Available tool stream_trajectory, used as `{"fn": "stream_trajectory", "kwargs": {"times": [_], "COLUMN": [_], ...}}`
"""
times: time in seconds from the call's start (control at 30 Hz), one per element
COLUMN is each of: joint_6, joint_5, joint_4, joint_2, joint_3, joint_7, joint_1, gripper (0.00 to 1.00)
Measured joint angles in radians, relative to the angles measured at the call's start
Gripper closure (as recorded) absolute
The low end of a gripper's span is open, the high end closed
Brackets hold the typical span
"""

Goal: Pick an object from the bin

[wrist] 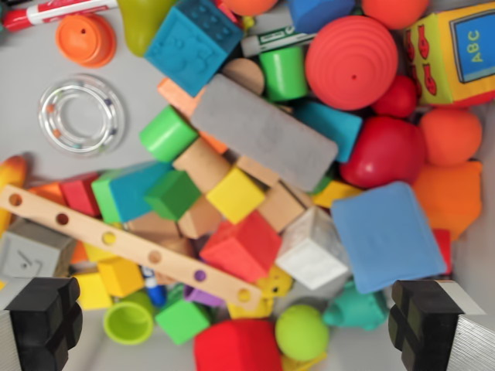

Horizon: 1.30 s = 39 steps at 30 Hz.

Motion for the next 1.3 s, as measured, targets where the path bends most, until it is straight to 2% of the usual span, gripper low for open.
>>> {"fn": "stream_trajectory", "kwargs": {"times": [0.63,0.93,1.3], "joint_6": [0.002,0.025,0.076], "joint_5": [0.0,0.0,0.0], "joint_4": [-0.006,-0.033,-0.09], "joint_2": [0.0,-0.003,-0.01], "joint_3": [0.0,-0.004,-0.015], "joint_7": [-0.01,-0.045,-0.125], "joint_1": [-0.002,-0.009,-0.023], "gripper": [0.0,0.0,0.0]}}
